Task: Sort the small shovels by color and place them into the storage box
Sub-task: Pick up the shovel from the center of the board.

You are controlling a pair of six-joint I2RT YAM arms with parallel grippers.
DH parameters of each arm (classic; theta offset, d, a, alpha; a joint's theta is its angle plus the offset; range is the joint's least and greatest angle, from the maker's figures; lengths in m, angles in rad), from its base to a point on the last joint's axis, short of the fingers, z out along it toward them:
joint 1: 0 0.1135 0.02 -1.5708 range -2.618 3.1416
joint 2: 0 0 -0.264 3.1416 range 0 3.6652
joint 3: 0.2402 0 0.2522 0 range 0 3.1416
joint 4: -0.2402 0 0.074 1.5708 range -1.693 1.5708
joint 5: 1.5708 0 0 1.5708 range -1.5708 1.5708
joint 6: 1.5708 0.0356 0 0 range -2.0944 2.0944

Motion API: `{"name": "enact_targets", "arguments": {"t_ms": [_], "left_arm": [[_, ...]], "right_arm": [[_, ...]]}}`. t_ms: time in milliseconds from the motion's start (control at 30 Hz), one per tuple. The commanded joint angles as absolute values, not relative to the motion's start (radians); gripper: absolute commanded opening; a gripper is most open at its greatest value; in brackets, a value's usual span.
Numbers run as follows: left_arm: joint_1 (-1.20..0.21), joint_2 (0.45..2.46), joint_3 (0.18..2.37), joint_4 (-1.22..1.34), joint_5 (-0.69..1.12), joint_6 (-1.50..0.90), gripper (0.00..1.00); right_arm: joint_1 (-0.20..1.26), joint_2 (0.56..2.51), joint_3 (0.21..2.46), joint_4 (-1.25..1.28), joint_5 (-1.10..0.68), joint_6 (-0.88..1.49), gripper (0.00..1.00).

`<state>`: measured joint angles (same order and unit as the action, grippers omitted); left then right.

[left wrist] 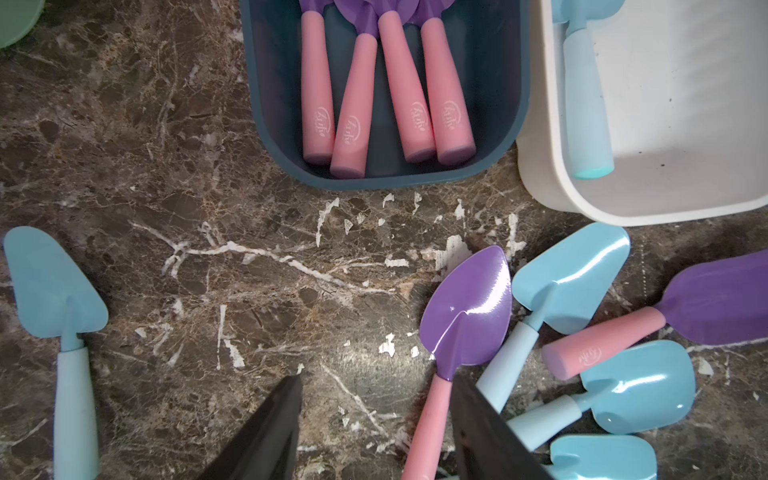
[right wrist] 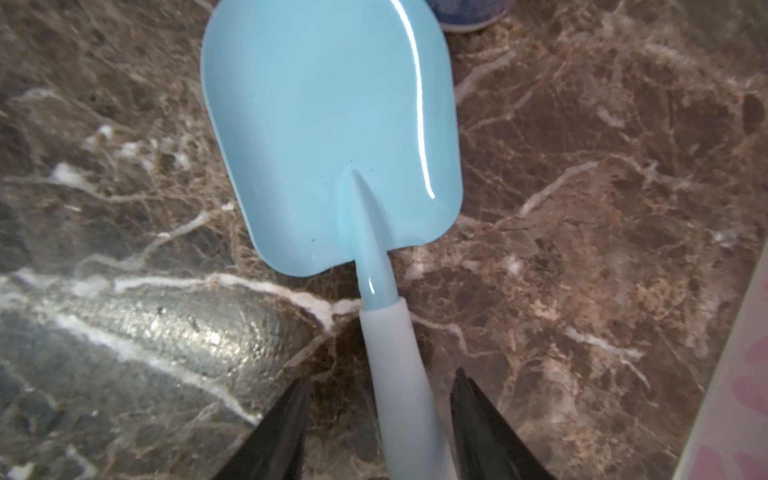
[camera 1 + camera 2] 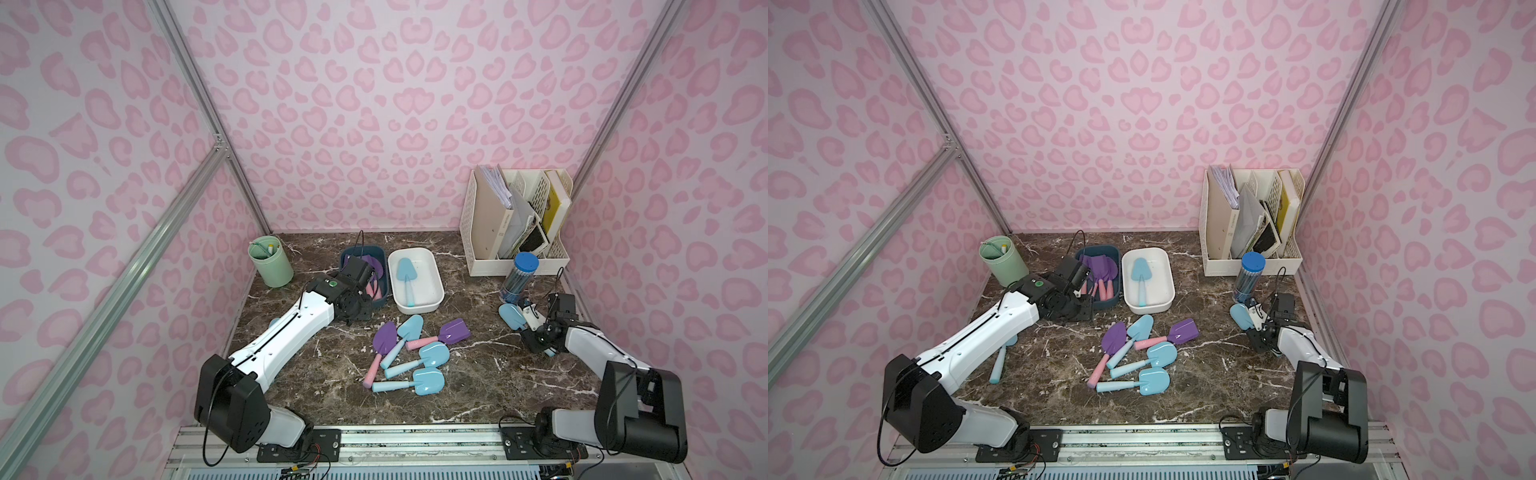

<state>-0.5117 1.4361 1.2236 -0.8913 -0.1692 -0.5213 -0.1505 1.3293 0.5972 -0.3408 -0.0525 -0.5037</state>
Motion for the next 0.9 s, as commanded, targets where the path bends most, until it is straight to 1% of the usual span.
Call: {"name": "enact_targets", "arguments": {"t_ms": [0, 200, 367, 667, 867], "left_arm": [[-0.509, 1.427, 1.223, -0.888, -0.164, -0.515, 0.62], [-0.509, 1.422, 1.224, -0.888, -0.166, -0.511, 0.62], [-0.508, 1.42, 1.218, -0.884, -0.166, -0.511, 0.62], [-0.509, 1.41, 1.215, -0.884, -0.169, -0.506, 0.62], [-0.507, 1.404, 1.212, -0.884, -0.169, -0.506, 0.62]], "right_arm": [[-0.149, 1.318, 0.585, -0.339, -0.068, -0.52, 0.58], [-0.14, 1.318, 0.586, -0.361, -0.092, -0.528, 0.55], [-0.11, 1.312, 0.567, -0.377, -0.077, -0.533, 0.52], [-0.061, 1.311, 0.526, -0.365, -0.069, -0.523, 0.52], [-0.025, 1.324, 0.523, -0.388, -0.058, -0.512, 0.48]]}}
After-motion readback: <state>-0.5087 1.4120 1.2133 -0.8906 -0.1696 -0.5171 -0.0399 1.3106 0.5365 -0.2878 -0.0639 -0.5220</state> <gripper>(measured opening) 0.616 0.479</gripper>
